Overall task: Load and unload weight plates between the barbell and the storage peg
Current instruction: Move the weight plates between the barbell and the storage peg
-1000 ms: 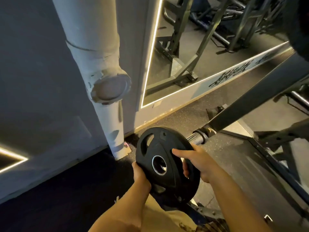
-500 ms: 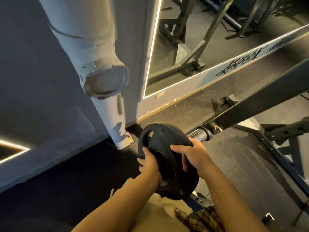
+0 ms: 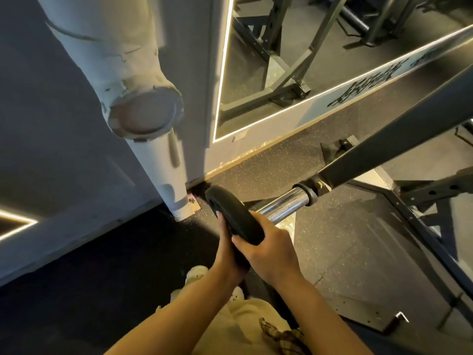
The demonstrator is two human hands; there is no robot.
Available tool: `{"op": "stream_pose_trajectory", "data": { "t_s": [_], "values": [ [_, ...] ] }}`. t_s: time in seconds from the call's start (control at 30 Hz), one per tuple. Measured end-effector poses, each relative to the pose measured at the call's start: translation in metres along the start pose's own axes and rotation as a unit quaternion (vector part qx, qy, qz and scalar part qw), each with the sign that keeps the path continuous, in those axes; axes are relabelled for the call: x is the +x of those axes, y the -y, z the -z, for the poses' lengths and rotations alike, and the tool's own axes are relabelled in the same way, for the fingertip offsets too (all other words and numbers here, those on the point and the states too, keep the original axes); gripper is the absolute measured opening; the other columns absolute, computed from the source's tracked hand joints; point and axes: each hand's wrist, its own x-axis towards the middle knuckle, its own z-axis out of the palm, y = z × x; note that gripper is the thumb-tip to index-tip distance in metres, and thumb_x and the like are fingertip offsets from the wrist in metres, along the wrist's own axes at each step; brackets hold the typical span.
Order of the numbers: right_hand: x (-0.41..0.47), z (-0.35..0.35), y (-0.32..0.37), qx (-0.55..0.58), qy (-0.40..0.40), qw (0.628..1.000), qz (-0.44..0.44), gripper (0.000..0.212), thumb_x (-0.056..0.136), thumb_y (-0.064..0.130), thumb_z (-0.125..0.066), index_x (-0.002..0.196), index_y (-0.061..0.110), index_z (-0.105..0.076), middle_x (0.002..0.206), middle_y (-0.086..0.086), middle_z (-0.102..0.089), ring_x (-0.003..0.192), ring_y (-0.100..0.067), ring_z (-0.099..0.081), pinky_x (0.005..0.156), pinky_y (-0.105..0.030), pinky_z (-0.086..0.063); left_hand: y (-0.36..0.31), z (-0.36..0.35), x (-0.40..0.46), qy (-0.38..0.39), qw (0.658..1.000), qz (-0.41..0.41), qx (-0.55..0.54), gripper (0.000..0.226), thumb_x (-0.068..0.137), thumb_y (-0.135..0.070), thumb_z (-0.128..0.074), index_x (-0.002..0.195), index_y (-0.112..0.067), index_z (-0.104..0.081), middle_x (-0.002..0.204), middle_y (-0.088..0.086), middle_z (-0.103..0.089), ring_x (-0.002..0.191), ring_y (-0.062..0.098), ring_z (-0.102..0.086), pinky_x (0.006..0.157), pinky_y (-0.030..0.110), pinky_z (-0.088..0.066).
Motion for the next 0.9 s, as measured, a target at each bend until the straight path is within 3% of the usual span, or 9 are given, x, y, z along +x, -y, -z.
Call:
{"op": "stream_pose_trajectory", "data": {
  "t_s": [0.17,0.4,0.47,0.57,0.7,0.77,0.9],
  "values": [
    [0.003,-0.001,0.005,-0.008,0.012,1.000,-0.009,0.052,0.087,0.043,-0.065,0.135,0.030,-0.049,0.119,0.005,-0.064,0.113,-0.016,-0.061,0.095,-0.035,-0.053,-0.003,-0.003,0.005,0.017,0.999,0.011,-0.027,0.068,0.075,-0.073,-0.051,0.090,-0.013,-0.079,0.096,0.013,-0.071,0.106,0.032,-0.065,0.102,0.047,-0.045],
    [0.021,0.000,0.024,-0.043,0.026,0.998,-0.030,0.042,0.087,0.041,-0.065,0.124,0.022,-0.056,0.096,0.004,-0.059,0.094,-0.022,-0.064,0.082,-0.042,-0.058,-0.007,-0.002,0.008,0.023,0.999,0.036,-0.011,0.072,0.075,-0.081,-0.051,0.098,-0.019,-0.078,0.106,0.009,-0.069,0.123,0.033,-0.055,0.110,0.049,-0.036],
    [0.017,-0.003,0.021,-0.049,-0.002,0.999,-0.013,0.044,0.087,0.043,-0.064,0.125,0.022,-0.055,0.101,0.002,-0.062,0.098,-0.021,-0.063,0.087,-0.038,-0.056,-0.008,-0.002,0.011,0.027,0.999,0.035,0.005,0.074,0.075,-0.081,-0.050,0.100,-0.017,-0.077,0.102,0.010,-0.071,0.116,0.033,-0.059,0.104,0.048,-0.042],
    [0.000,-0.013,0.007,-0.013,-0.057,0.998,0.009,0.048,0.087,0.045,-0.064,0.130,0.025,-0.052,0.111,0.003,-0.065,0.105,-0.016,-0.062,0.092,-0.034,-0.054,-0.013,0.006,0.014,0.040,0.996,0.040,0.068,0.085,0.074,-0.081,-0.049,0.122,-0.013,-0.063,0.103,0.012,-0.069,0.111,0.032,-0.059,0.101,0.047,-0.044],
    [-0.024,-0.027,-0.015,0.079,-0.104,0.991,0.027,0.051,0.086,0.038,-0.068,0.132,0.025,-0.050,0.114,0.014,-0.059,0.107,-0.001,-0.054,0.089,-0.009,-0.045,-0.031,0.019,0.019,0.046,0.984,0.047,0.165,0.110,0.047,-0.082,-0.073,0.137,-0.023,-0.051,0.133,0.012,-0.057,0.125,0.034,-0.052,0.108,0.050,-0.040],
    [-0.027,-0.028,-0.020,0.098,-0.101,0.990,0.031,0.049,0.086,0.035,-0.069,0.130,0.025,-0.050,0.111,0.018,-0.056,0.105,0.002,-0.054,0.083,-0.001,-0.043,-0.039,0.021,0.019,0.052,0.984,0.041,0.163,0.117,0.041,-0.076,-0.081,0.140,-0.025,-0.046,0.137,0.010,-0.053,0.129,0.035,-0.047,0.110,0.052,-0.037],
    [-0.014,-0.013,-0.008,0.077,-0.046,0.996,-0.022,0.045,0.086,0.036,-0.069,0.126,0.026,-0.051,0.107,0.013,-0.059,0.097,-0.005,-0.058,0.075,-0.008,-0.049,-0.036,0.016,0.013,0.062,0.984,0.048,0.160,0.110,0.047,-0.079,-0.075,0.138,-0.021,-0.051,0.134,0.012,-0.058,0.126,0.034,-0.051,0.110,0.050,-0.036]
  ]
}}
